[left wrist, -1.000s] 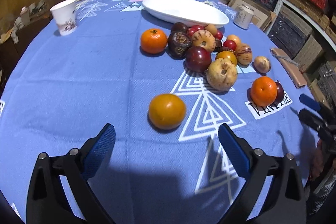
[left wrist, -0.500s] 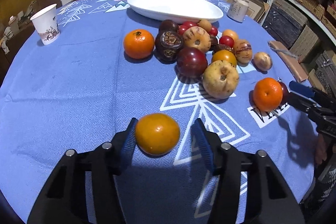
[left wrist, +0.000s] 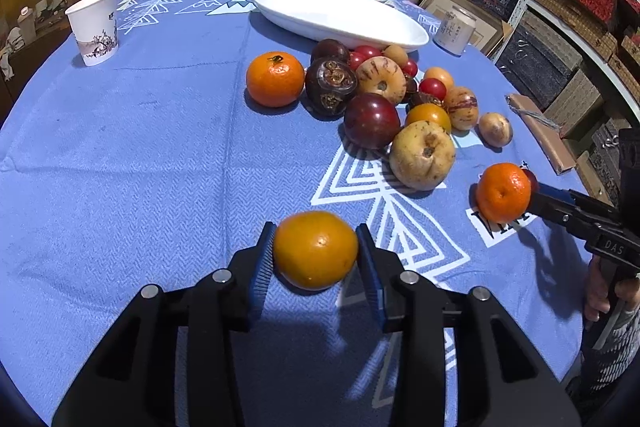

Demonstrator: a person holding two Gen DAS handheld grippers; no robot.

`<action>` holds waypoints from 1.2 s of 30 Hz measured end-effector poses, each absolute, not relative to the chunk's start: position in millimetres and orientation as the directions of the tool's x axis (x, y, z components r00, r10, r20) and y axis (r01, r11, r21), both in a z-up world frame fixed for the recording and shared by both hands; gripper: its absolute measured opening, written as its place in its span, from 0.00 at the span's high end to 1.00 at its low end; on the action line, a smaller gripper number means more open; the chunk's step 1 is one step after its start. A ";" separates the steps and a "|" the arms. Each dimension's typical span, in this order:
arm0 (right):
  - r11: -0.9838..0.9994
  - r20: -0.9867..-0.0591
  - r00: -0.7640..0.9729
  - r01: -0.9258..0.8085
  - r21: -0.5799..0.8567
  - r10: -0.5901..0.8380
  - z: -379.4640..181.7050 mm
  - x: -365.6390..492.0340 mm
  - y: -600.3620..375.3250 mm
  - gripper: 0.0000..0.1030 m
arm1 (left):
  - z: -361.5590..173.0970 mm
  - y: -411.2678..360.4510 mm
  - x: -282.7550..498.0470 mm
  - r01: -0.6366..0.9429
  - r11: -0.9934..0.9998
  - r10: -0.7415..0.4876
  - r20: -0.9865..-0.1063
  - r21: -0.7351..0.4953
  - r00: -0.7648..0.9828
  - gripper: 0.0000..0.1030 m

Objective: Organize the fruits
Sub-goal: 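Grasp the small orange with left tool while right tool grasps a dark red plum, then carry the orange onto the white plate with left tool while right tool releases the plum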

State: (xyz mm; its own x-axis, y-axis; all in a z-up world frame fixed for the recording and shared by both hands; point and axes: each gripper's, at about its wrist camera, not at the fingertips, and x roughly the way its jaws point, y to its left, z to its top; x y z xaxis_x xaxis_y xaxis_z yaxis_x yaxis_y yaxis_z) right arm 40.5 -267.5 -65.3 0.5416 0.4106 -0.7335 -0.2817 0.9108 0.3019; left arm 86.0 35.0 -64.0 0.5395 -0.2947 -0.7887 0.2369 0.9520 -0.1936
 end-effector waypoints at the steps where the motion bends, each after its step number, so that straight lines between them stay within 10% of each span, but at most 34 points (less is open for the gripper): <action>1: 0.908 -0.739 0.530 -0.286 0.305 0.415 -68.5 40.2 -268.0 0.65 | -64.1 35.6 84.7 0.239 0.952 -0.296 -0.788 -0.194 0.540 0.62; 16: 0.919 -0.733 0.556 -0.276 0.281 0.392 -55.9 62.8 -266.1 0.68 | -60.4 34.4 88.1 0.239 0.952 -0.292 -0.791 -0.189 0.538 0.63; 25: 0.926 -0.575 0.725 -0.296 0.236 0.378 41.6 135.6 -254.2 0.67 | 41.2 13.3 165.4 0.216 0.971 -0.229 -0.668 -0.104 0.708 0.63; 36: 0.961 -0.740 0.612 -0.180 0.212 0.278 -40.6 268.8 -223.1 0.67 | -14.5 -20.7 295.5 0.155 0.974 -0.225 -0.786 -0.166 0.576 0.62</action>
State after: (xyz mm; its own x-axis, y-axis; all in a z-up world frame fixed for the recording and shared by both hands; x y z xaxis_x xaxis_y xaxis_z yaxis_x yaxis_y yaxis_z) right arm 268.8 -223.1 -40.6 0.6119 0.2782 -0.7404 -0.1800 0.9605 0.2121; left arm 295.5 -20.7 -14.5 0.5756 -0.2252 -0.7861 0.1547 0.9740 -0.1657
